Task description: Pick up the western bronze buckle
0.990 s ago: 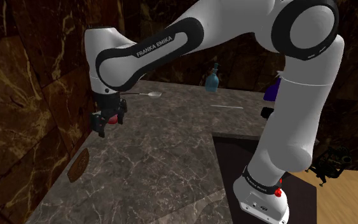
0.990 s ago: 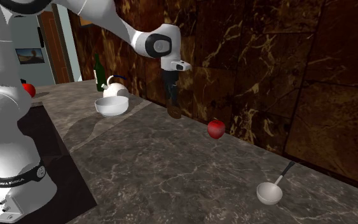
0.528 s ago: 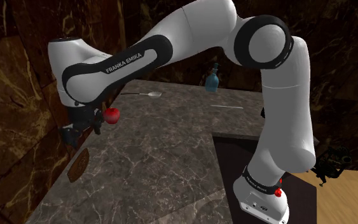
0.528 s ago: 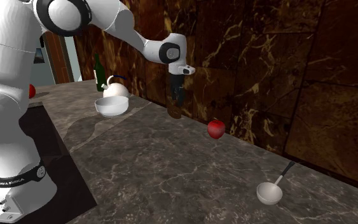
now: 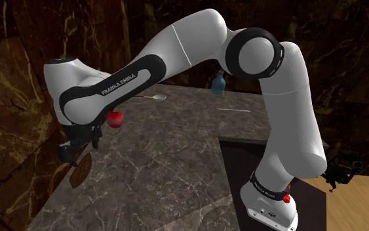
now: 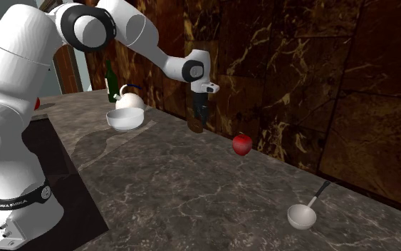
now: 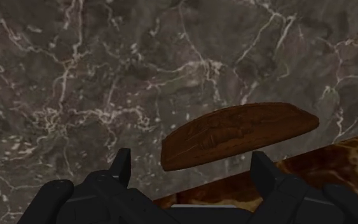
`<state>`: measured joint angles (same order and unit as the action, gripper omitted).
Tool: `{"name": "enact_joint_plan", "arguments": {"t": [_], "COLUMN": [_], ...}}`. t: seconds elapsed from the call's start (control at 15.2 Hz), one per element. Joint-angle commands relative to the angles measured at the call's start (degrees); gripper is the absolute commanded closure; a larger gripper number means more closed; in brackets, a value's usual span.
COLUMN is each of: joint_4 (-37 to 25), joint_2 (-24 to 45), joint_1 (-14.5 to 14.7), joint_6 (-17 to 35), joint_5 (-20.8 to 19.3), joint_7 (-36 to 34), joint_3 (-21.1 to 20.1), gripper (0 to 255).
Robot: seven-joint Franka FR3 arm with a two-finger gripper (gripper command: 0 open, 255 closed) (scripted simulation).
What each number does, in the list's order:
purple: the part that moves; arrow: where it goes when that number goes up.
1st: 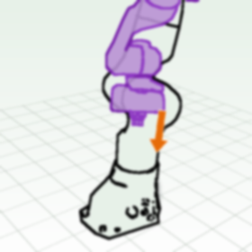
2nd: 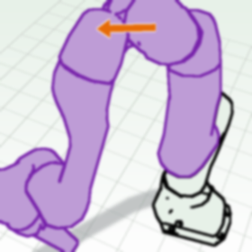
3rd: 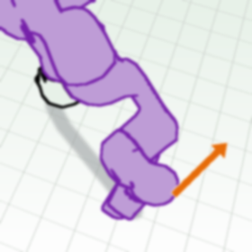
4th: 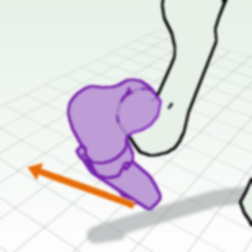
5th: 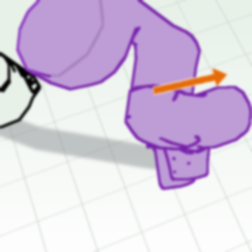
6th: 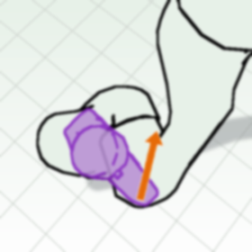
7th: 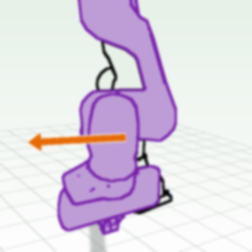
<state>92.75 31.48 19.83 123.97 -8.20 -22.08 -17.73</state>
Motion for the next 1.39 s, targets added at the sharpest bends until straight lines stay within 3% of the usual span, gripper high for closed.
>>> {"name": "enact_joint_plan", "arguments": {"t": [0.0,0.07,0.13,0.73,1.32], "joint_4": [0.12,0.11,0.07,0.1,-2.35], "joint_2": [0.74,0.74,0.8,0.75,-2.31], "joint_1": [0.04,0.04,0.06,0.04,-0.29], "joint_6": [0.87,0.86,0.89,0.86,-4.55], "joint_5": [-0.22,-0.22,-0.24,-0.22,0.83], "joint_7": [-0.01,-0.01,-0.03,-0.01,0.47], "joint_3": [0.16,0.16,0.17,0.16,-0.48], "gripper": [0,0,255,255,255]}}
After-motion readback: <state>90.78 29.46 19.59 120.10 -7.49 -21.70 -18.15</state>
